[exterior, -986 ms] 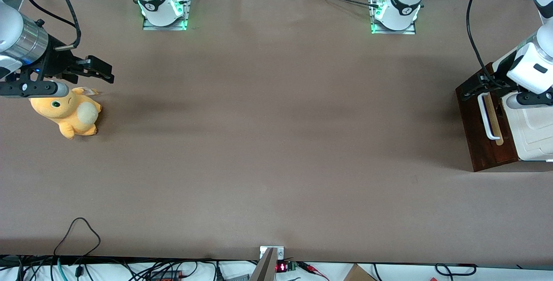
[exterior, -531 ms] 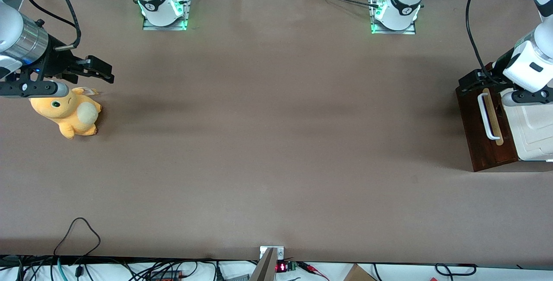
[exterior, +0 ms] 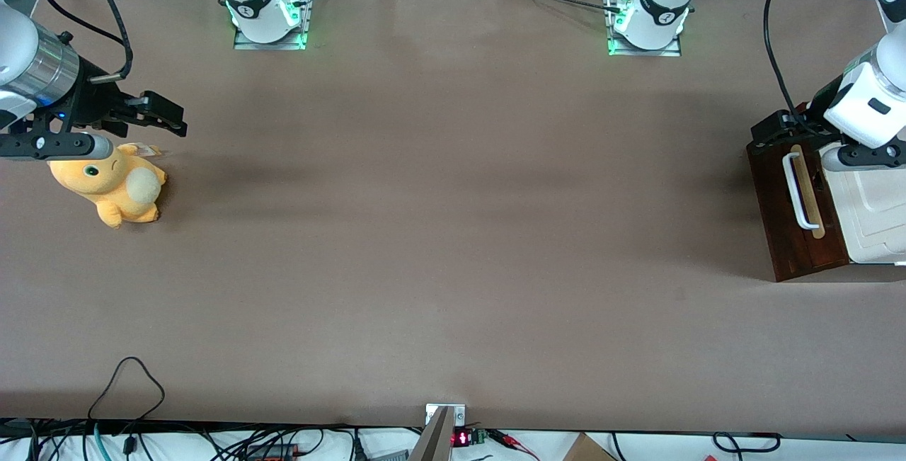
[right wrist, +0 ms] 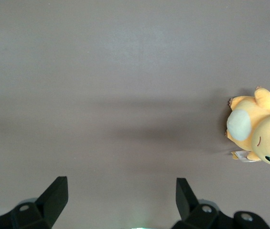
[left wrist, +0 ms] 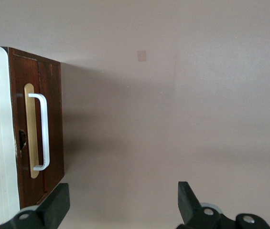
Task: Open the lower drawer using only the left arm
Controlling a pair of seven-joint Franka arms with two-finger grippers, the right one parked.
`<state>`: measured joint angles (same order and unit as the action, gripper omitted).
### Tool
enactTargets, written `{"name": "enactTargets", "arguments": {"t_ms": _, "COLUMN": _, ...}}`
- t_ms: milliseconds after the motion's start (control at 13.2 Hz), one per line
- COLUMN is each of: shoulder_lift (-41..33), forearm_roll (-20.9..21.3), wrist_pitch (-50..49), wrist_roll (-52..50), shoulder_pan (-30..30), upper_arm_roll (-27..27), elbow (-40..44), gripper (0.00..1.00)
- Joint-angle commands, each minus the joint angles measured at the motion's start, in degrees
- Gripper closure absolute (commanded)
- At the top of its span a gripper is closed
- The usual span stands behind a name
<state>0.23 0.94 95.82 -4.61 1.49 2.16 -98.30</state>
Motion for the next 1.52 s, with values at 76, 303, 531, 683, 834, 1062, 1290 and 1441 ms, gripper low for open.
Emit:
{"name": "enactTargets", "arguments": {"t_ms": 76, "shoulder_lift": 0.3, "forearm_roll": 0.7, "wrist_pitch": -1.9, "wrist_roll": 3.5, "shoulder_pan": 0.3, "upper_arm_roll": 0.1, "elbow": 0.8, "gripper": 0.00}}
{"name": "enactTargets", "arguments": {"t_ms": 303, "shoulder_lift": 0.8, "forearm_roll": 0.7, "wrist_pitch": -1.9, "wrist_roll": 4.0, "shoulder_pan": 0.4, "upper_arm_roll": -0.5, "elbow": 0.5, "gripper": 0.00}}
{"name": "enactTargets", "arguments": {"t_ms": 531, "shoulder_lift": 0.9, "forearm_roll": 0.9, "wrist_pitch": -2.4, "wrist_roll": 3.6, "shoulder_pan": 0.4, "upper_arm_roll": -0.6, "elbow": -0.1, "gripper": 0.00}}
{"name": "enactTargets", "arguments": {"t_ms": 683, "shoulder_lift": 1.2, "forearm_roll": 8.9, "wrist_pitch": -2.7, "wrist_roll": 3.0, "shoulder_pan": 0.2, "upper_arm_roll": 0.3, "elbow": -0.1, "gripper": 0.00}}
{"name": "enactTargets", "arguments": {"t_ms": 834, "shoulder_lift": 1.9, "forearm_roll": 15.4, "wrist_pitch": -2.7, "wrist_roll": -0.1, "shoulder_pan": -0.2, "upper_arm_roll": 2.6, "elbow": -0.9, "gripper": 0.00}}
{"name": "enactTargets", "arguments": {"t_ms": 1062, "shoulder_lift": 2.3, "forearm_roll": 27.2, "wrist_pitch": -2.7, "wrist_roll": -10.3, "shoulder_pan": -0.2, "upper_arm_roll": 7.4, "elbow": -5.9, "gripper": 0.00}}
{"name": "enactTargets", "arguments": {"t_ms": 1290, "shoulder_lift": 3.6, "forearm_roll": 39.6, "wrist_pitch": -2.5, "wrist_roll": -22.1, "shoulder_pan": -0.4, "upper_arm_roll": 10.0, "elbow": -14.0, "gripper": 0.00}}
{"name": "enactTargets", "arguments": {"t_ms": 1441, "shoulder_lift": 5.1, "forearm_roll": 45.3, "wrist_pitch": -2.3, "wrist_roll": -27.7, "shoulder_pan": -0.4, "upper_arm_roll": 10.8, "elbow": -18.1, "gripper": 0.00}}
